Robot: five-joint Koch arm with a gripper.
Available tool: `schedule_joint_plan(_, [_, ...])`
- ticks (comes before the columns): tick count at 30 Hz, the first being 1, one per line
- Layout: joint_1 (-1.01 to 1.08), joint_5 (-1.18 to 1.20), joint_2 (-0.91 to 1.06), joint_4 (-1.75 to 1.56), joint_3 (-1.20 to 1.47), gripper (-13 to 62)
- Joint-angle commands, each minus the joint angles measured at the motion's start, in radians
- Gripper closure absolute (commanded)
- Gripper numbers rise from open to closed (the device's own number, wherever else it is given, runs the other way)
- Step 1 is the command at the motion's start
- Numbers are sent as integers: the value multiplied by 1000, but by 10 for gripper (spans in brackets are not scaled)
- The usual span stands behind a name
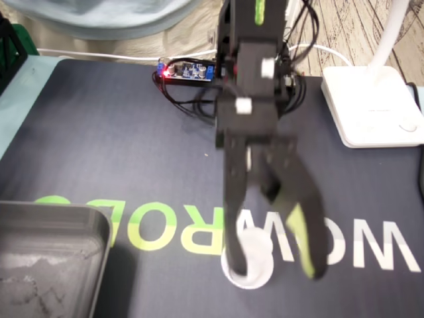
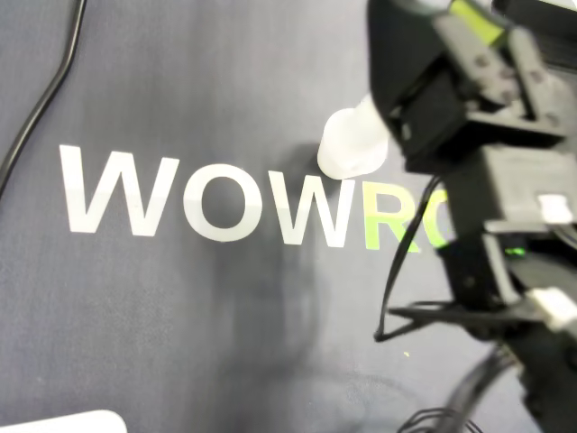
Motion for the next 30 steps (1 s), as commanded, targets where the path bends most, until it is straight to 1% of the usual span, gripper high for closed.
schedule_joint_plan(1, [2, 230, 115, 107, -15, 219])
schedule_joint_plan(5, [44, 586, 245, 325, 15, 219])
schedule_joint_plan(7, [78, 749, 282, 357, 60, 219])
schedule_joint_plan(13, [153, 1063, 311, 354, 252, 218])
schedule_joint_plan(19, [155, 1226, 310, 353, 376, 195])
schedule_joint_plan(22, [150, 1244, 310, 348, 431, 171])
schedule_joint_plan(30, [150, 1319, 318, 347, 571, 156])
